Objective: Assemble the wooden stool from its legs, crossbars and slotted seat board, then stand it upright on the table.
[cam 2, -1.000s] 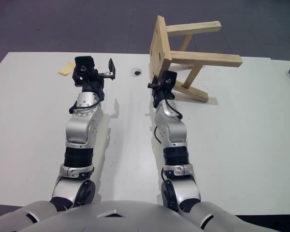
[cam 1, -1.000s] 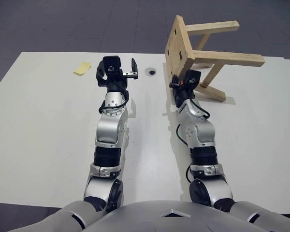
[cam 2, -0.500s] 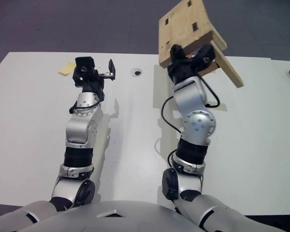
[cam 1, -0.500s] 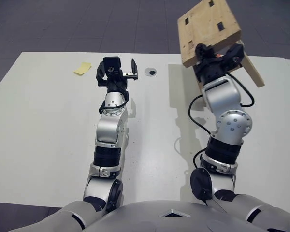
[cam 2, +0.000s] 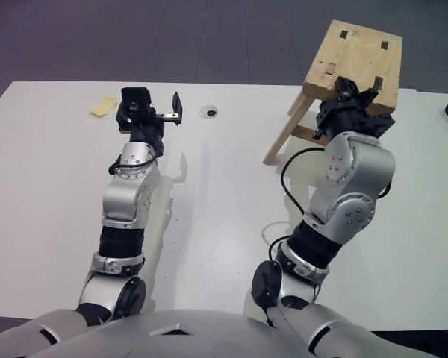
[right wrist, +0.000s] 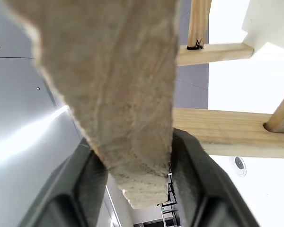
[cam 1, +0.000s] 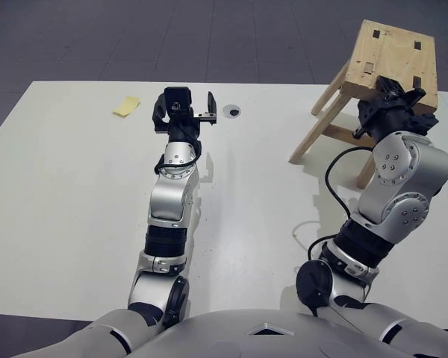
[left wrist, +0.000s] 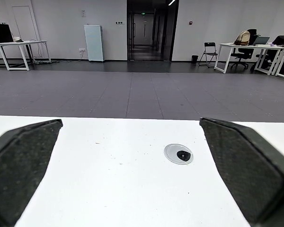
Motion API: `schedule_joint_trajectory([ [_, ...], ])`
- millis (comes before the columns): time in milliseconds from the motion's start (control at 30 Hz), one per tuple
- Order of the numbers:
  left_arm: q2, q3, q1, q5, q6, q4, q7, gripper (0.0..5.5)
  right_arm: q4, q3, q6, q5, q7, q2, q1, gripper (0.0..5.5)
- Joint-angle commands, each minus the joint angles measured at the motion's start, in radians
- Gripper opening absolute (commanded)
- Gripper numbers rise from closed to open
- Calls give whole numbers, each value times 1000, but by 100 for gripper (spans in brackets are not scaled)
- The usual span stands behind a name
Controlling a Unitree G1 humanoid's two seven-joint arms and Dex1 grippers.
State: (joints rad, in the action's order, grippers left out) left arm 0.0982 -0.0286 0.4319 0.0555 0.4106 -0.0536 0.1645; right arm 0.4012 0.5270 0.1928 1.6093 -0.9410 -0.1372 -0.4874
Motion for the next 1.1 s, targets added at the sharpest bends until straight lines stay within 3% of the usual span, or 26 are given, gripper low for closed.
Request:
schedule_joint_trajectory([
  [33,3,3,26,5,9,10,5,540,-32,-30,13,32,20,-7,94,282],
  [300,7,4,17,3,1,-1,7,540,127,-121,157,204,187,110,299,406],
  [467,-5,-24,12,14,-44,-12,-17,540,156,-229,413,240,521,310,406,484],
  [600,-33,-23,6,3,-88,-29,-58,540,150,-413,591,-65,790,533,330,538],
  [700,-49,16,9,-5,-122,-58,-51,540,156,-648,452,-598,956,662,228,538],
  [833,-67,56,24,-9,-171,-62,-31,540,-8,-819,108,-1084,989,626,174,538],
  [1100,-63,86,-39,-15,-237,-20,-17,540,-475,-820,-266,-1366,887,355,104,538],
])
